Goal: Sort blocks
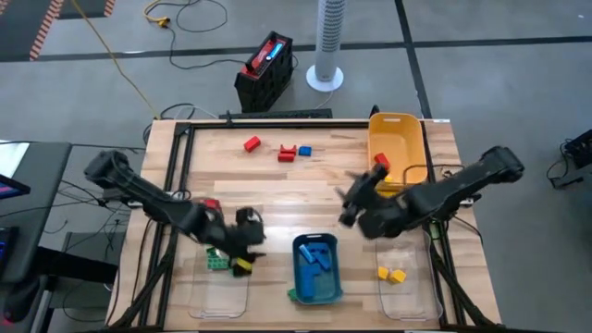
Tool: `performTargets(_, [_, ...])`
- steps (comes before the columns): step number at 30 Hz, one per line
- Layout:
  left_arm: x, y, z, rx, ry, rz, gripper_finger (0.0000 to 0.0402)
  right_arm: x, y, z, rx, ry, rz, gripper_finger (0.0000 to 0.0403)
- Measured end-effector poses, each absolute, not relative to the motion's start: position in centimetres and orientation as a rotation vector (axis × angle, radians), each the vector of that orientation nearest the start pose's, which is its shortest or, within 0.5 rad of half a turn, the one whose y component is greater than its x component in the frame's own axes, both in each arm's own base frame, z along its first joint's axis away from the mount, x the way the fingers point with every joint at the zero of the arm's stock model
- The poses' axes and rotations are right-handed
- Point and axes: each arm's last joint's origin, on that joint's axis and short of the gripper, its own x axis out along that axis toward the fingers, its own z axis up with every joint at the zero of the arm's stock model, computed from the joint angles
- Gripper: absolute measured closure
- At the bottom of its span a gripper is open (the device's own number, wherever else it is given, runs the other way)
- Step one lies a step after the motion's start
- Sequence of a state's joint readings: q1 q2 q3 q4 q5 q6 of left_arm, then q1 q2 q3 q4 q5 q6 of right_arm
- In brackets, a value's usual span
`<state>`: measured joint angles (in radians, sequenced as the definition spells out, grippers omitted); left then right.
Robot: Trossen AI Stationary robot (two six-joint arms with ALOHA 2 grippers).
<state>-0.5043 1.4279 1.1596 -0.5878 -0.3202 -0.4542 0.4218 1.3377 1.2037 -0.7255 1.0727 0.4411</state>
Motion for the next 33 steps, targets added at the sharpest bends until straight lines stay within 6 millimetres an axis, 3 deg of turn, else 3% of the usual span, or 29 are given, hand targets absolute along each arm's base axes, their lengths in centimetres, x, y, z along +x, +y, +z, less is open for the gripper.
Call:
performTargets(5, [28.9,-17.9,28.5,-0.092,0.906,0.024,0.0192,23.1,7.9,34.5,-0.055,0.319,-0.827,0.0159])
performTargets(10, [31.6,-20.9,25.6,-0.138,0.987,0.068,0.0196,23.1,8.0,32.5,-0.117,0.316,-0.879,0.0159])
performTargets(18, [34.4,-23.7,21.3,-0.314,1.044,0.057,0.017,22.8,7.9,32.8,-0.118,0.3,-0.891,0.0159])
performTargets(27, [34.9,-25.1,20.4,-0.322,0.962,0.06,0.011,22.4,9.1,32.9,-0.124,0.292,-0.84,0.0159])
performTargets(33, [35.6,-25.1,17.7,-0.29,1.013,0.077,0.0107,22.3,9.7,33.0,-0.12,0.28,-0.815,0.0159])
